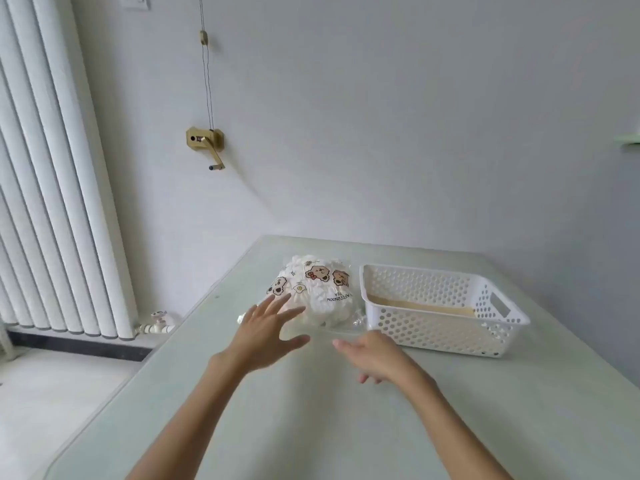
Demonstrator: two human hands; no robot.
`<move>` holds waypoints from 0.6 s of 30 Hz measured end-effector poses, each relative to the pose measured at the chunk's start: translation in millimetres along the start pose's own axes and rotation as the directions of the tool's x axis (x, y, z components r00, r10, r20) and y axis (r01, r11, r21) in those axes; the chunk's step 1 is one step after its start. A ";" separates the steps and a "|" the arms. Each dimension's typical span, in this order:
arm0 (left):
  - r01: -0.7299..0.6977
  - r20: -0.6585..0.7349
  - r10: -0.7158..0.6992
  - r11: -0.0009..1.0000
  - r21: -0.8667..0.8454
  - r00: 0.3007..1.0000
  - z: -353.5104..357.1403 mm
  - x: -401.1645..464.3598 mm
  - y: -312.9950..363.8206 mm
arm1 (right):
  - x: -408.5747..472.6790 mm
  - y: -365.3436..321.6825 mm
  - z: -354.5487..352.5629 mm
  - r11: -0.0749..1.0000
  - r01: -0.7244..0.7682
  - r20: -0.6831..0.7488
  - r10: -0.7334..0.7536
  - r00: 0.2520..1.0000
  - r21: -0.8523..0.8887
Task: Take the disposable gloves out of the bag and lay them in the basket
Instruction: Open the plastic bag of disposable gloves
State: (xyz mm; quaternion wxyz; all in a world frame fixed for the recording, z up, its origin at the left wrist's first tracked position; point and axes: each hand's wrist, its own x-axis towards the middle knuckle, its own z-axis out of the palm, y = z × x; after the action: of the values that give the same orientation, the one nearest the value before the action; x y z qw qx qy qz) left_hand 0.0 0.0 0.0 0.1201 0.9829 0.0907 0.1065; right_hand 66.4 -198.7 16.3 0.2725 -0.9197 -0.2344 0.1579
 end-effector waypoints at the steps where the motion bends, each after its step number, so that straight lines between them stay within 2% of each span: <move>1: 0.023 0.015 -0.022 0.999 -0.035 1.000 9.1 1.8 -3.0 | 8.2 2.1 9.0 0.995 -0.024 -0.013 0.025 1.000 0.092; 4: 0.089 -0.079 -0.092 0.995 -0.037 0.993 32.7 6.9 -8.8 | 21.9 -4.5 29.3 0.901 -0.026 -0.020 0.038 0.999 0.434; 6: 0.115 -0.158 -0.114 0.993 -0.004 0.981 36.4 9.9 -10.3 | 35.5 -13.6 38.1 0.842 0.028 -0.100 0.031 0.995 0.539; 8: 0.144 -0.180 -0.137 0.989 0.023 0.974 33.8 11.7 -12.2 | 50.5 -25.8 41.8 0.766 0.090 -0.170 0.025 0.985 0.636; 10: 0.160 -0.212 -0.155 0.987 0.009 0.965 30.3 15.1 -11.9 | 66.8 -38.1 43.5 0.727 0.155 -0.224 -0.001 0.974 0.668; 13: 0.189 -0.410 -0.185 0.982 -0.030 0.893 26.3 27.6 -8.7 | 89.5 -52.8 41.8 0.739 0.219 -0.265 -0.056 0.963 0.637; 15: 0.199 -0.506 -0.223 0.975 -0.102 0.833 25.9 35.5 -7.1 | 102.2 -59.5 39.4 0.726 0.231 -0.250 -0.084 0.965 0.647; 18: 0.227 -0.523 -0.299 0.953 -0.200 0.798 26.4 38.9 -3.6 | 110.7 -60.4 41.3 0.709 0.229 -0.178 -0.146 0.973 0.667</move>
State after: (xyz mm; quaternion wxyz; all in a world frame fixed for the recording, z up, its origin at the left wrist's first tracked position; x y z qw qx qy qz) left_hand 42.9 5.7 -18.6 0.1652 0.8791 0.2499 0.3707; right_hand 121.3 -79.0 -0.2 0.6188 -0.7335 -0.2364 0.1525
